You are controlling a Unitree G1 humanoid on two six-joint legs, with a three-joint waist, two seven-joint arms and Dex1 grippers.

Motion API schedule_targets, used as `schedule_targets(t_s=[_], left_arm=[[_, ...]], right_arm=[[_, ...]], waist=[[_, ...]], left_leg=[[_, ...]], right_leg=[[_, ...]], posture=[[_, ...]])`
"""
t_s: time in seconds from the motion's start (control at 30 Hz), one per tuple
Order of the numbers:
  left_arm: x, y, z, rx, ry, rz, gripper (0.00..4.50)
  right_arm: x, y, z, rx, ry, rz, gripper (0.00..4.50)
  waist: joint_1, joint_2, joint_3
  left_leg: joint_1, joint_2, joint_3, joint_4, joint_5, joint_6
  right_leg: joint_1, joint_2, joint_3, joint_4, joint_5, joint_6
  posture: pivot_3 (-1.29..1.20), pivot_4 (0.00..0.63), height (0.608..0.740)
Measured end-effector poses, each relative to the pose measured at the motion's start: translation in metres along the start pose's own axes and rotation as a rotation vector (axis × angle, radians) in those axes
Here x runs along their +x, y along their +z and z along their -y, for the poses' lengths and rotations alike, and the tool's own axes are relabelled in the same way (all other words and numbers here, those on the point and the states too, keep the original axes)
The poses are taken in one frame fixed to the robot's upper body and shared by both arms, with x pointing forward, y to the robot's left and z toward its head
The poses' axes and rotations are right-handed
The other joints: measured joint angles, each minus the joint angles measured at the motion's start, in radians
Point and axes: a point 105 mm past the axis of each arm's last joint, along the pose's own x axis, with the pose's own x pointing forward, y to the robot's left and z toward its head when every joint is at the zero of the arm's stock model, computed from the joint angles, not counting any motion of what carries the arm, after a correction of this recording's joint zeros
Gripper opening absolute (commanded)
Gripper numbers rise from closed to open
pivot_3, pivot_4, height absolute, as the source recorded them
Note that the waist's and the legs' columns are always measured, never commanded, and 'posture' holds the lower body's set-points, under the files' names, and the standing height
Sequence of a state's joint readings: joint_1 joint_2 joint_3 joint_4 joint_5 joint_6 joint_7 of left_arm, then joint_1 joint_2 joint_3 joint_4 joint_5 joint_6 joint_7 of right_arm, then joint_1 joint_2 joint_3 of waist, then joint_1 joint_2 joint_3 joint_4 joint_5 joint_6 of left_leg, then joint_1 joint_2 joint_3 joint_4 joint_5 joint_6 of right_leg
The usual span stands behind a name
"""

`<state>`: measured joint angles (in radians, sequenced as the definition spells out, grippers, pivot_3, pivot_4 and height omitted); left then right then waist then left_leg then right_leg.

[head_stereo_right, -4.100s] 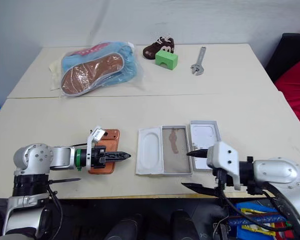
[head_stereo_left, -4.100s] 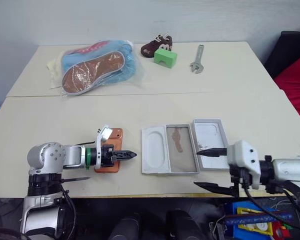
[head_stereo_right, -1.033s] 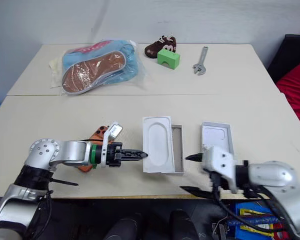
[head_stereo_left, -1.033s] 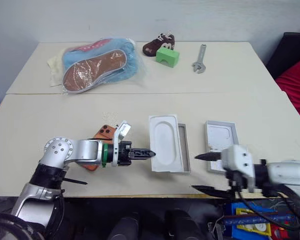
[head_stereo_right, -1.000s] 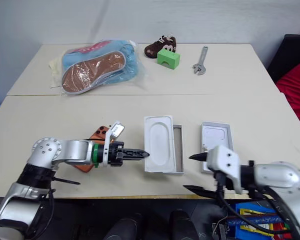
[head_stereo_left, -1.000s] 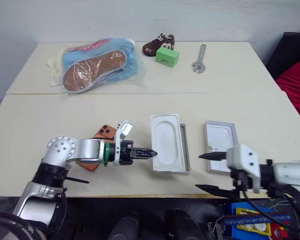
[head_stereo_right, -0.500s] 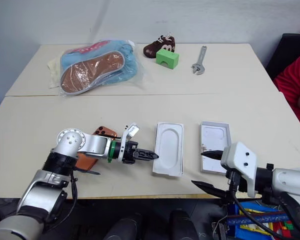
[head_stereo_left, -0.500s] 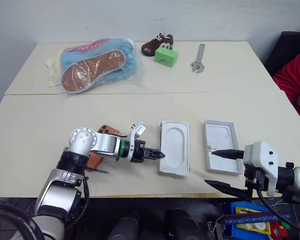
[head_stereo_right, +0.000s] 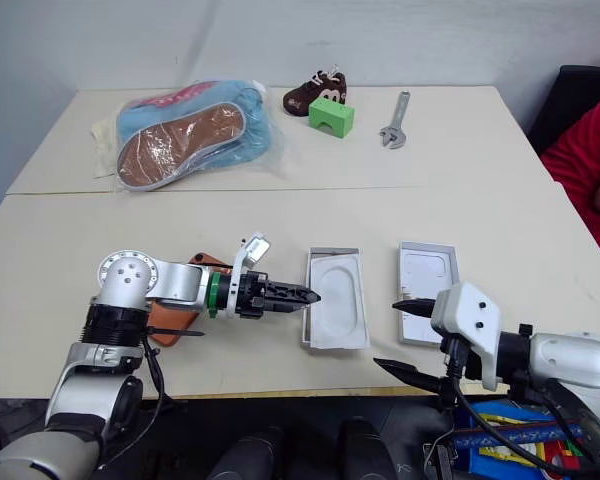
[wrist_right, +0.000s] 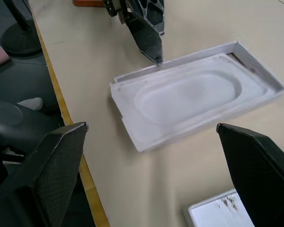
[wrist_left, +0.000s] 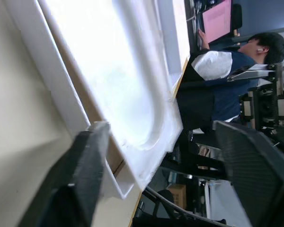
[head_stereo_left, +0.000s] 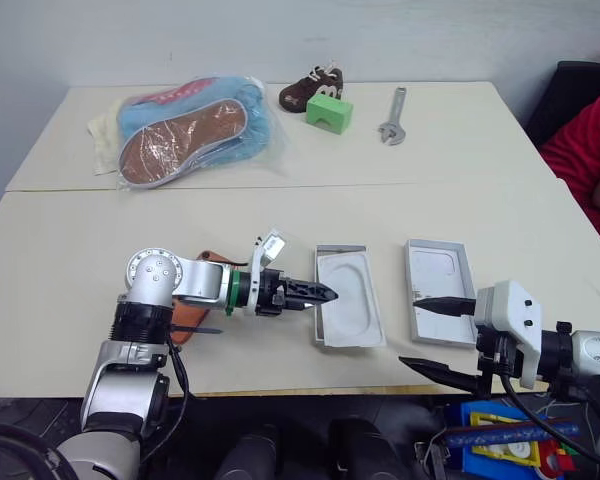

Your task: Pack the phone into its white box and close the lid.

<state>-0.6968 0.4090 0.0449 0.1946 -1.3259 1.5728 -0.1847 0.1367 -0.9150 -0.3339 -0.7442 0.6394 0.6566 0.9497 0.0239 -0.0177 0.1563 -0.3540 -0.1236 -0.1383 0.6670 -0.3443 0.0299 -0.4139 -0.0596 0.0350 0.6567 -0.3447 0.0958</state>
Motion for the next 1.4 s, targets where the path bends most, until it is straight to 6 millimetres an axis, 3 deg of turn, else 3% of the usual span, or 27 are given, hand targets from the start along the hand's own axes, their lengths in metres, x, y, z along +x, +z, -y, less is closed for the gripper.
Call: schedule_targets(t_s=[0.17, 0.27, 0.4, 0.63, 0.8, 1.07, 1.17, 1.4], left_arm=[[-0.016, 0.006, 0.021, 0.13, -0.073, 0.07, 4.46], [-0.03, 0.01, 0.034, 0.368, -0.06, 0.147, 4.5], [-0.047, 0.0, 0.023, 0.698, 0.025, 0.147, 4.5], [-0.063, -0.014, 0.005, 1.033, 0.111, 0.08, 4.5], [-0.058, -0.013, 0.007, 1.069, 0.103, 0.105, 4.5], [-0.054, -0.014, 0.008, 1.071, 0.114, 0.119, 4.5], [-0.053, -0.014, 0.007, 1.06, 0.115, 0.119, 4.5], [-0.049, -0.014, 0.008, 1.048, 0.101, 0.123, 4.5]], right_arm=[[0.012, 0.019, 0.009, -0.039, 0.029, 0.053, 4.5], [0.026, 0.027, 0.016, -0.056, 0.058, 0.057, 3.88], [0.052, 0.018, 0.025, -0.063, 0.079, -0.013, 2.52], [0.108, 0.002, 0.04, -0.129, 0.082, -0.111, 0.04], [0.135, -0.013, 0.054, -0.219, 0.068, -0.179, 0.01], [0.162, -0.002, 0.083, -0.269, -0.007, -0.136, 0.01], [0.162, 0.0, 0.086, -0.269, -0.007, -0.136, 0.01], [0.135, 0.004, 0.071, -0.253, 0.057, -0.133, 0.01]], waist=[[0.003, 0.0, 0.0], [-0.002, 0.0, 0.0], [-0.004, 0.002, 0.001], [0.006, 0.004, 0.003], [-0.001, 0.003, 0.003], [-0.021, 0.004, 0.003], [-0.025, 0.004, 0.003], [-0.022, 0.004, 0.003]], left_leg=[[0.0, 0.0, 0.0, 0.0, 0.0, 0.0], [0.0, 0.0, 0.0, -0.001, 0.0, 0.0], [0.0, 0.001, 0.001, -0.003, 0.0, 0.0], [-0.002, 0.0, -0.002, -0.003, 0.0, 0.0], [-0.002, -0.001, -0.002, -0.002, -0.001, 0.001], [-0.001, 0.0, -0.002, -0.002, 0.0, 0.0], [-0.001, 0.0, -0.002, -0.002, 0.0, 0.001], [-0.002, 0.0, -0.003, -0.002, 0.0, 0.001]], right_leg=[[0.0, 0.0, 0.0, -0.001, 0.0, 0.0], [0.0, 0.0, -0.001, -0.002, 0.0, 0.0], [0.0, 0.0, 0.0, -0.005, 0.0, 0.0], [0.0, -0.001, -0.002, -0.006, 0.0, 0.0], [0.0, -0.001, -0.002, -0.006, 0.0, 0.0], [-0.001, 0.0, -0.003, -0.002, 0.0, 0.0], [-0.001, 0.0, -0.003, -0.002, 0.0, 0.0], [-0.001, 0.0, -0.003, -0.003, 0.0, 0.0]], posture=[[0.0, 0.15, 0.74], [0.0, 0.15, 0.74], [0.0, 0.15, 0.74], [0.0, 0.15, 0.74], [0.0, 0.15, 0.74], [0.0, 0.15, 0.74], [0.0, 0.15, 0.74], [0.0, 0.15, 0.74]])
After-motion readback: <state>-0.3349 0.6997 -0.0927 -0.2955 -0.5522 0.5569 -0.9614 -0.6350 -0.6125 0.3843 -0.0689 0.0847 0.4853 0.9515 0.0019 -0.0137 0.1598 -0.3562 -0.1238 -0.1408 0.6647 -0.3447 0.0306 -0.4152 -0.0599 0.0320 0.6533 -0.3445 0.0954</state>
